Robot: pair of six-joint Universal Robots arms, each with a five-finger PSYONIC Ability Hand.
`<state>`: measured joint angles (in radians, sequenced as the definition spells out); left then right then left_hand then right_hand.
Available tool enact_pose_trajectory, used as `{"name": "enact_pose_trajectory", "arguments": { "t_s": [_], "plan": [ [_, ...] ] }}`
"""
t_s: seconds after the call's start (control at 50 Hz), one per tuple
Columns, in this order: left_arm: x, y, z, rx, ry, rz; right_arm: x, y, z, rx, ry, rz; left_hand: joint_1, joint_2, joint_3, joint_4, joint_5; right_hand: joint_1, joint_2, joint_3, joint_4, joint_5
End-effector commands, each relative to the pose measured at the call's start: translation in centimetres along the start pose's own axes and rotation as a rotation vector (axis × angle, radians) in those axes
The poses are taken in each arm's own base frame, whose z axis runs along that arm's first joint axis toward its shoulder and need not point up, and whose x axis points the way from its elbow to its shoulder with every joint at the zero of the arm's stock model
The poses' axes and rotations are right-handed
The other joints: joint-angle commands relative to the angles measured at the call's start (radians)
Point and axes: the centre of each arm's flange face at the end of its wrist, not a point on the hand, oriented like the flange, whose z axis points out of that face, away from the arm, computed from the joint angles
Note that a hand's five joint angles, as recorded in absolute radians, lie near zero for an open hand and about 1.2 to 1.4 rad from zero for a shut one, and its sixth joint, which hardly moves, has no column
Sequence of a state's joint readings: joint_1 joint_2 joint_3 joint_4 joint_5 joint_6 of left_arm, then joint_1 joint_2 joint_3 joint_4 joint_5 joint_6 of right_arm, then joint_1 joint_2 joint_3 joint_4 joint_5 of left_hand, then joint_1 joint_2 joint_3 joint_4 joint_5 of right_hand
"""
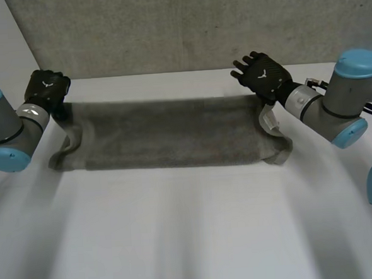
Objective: Fold the towel.
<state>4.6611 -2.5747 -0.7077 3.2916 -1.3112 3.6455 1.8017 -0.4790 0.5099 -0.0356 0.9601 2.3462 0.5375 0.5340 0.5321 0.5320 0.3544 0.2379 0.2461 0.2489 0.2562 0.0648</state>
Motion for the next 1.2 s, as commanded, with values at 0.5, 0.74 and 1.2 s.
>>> {"name": "enact_pose_trajectory", "arguments": {
  "t_s": [0.5, 0.74, 1.2],
  "plan": [
    [-1.6, -0.7, 0.6, 0.029, -0.042, -0.101, -0.4, -1.0, -0.6, -0.021, -0.062, -0.214, -0.259, -0.256, -0.254, -0.254, -0.251, -0.063, -0.072, -0.074, -0.082, -0.065],
    [-2.4, -1.1, 0.7, 0.045, -0.064, -0.099, -0.1, -1.3, -0.8, -0.108, -0.009, -0.085, -0.286, -0.282, -0.28, -0.28, -0.277, -0.063, -0.072, -0.074, -0.082, -0.065],
    [-2.7, -3.2, -3.5, -0.073, -0.011, -0.19, 0.7, -9.3, -9.3, -0.321, 0.04, 0.487, -0.289, -0.285, -0.283, -0.283, -0.28, -0.063, -0.072, -0.074, -0.082, -0.065]
  ]
}}
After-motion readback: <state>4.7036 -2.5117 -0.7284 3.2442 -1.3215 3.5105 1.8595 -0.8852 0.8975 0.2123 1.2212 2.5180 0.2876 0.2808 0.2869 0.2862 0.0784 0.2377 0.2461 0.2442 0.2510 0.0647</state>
